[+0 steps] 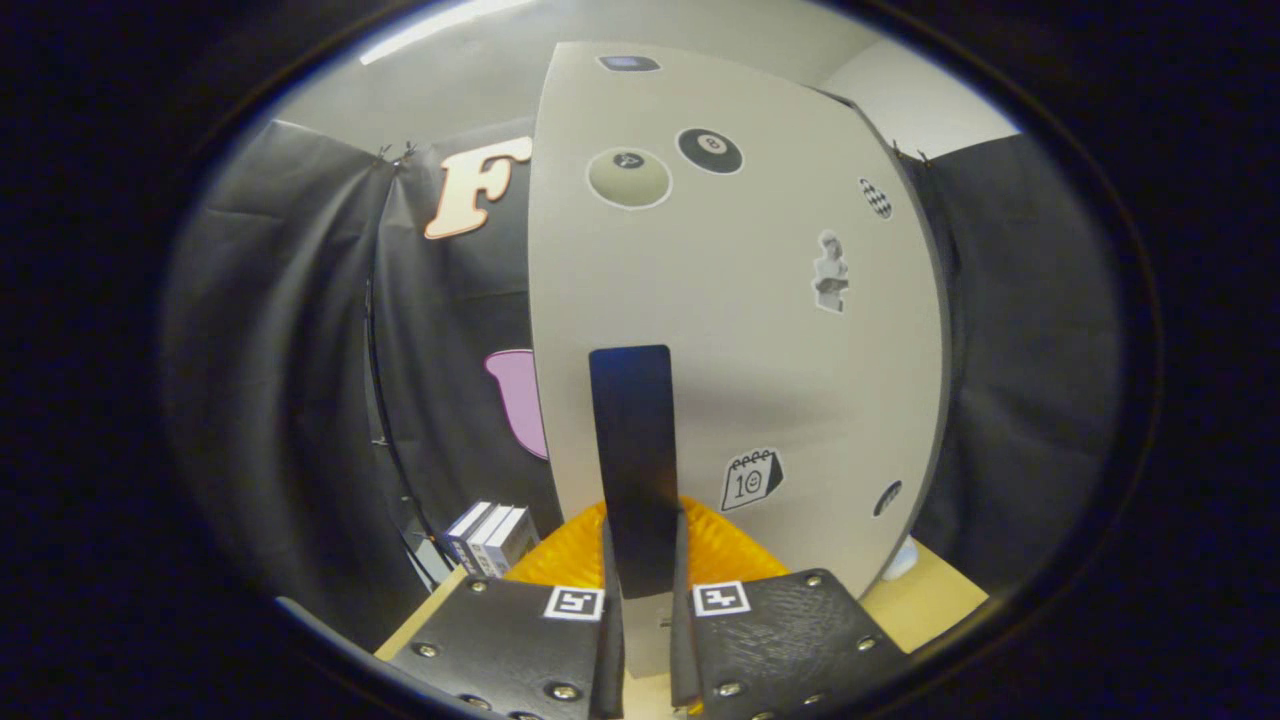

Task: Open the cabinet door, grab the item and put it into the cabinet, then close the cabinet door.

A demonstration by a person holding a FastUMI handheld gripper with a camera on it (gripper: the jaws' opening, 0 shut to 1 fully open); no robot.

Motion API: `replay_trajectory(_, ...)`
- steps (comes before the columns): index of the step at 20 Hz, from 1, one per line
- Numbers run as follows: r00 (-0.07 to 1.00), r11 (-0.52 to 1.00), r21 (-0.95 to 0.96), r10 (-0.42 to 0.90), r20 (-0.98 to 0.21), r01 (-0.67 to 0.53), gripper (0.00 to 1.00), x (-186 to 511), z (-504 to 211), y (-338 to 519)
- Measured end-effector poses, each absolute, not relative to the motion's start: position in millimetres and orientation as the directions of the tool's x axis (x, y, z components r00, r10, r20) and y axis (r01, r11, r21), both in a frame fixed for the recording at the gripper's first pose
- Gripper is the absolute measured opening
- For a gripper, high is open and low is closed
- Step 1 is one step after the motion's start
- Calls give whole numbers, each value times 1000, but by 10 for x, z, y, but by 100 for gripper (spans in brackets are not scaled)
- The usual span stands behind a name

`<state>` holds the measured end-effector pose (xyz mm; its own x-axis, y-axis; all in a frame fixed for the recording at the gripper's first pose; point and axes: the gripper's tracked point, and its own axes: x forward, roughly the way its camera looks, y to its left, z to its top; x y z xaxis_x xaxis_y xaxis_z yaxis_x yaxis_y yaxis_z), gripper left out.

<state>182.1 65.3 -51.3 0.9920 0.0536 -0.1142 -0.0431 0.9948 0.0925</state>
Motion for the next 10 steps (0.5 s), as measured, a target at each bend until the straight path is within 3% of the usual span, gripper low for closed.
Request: replay_trajectory(10,991,994,91,-49,-128,61,18,1183,-502,157)
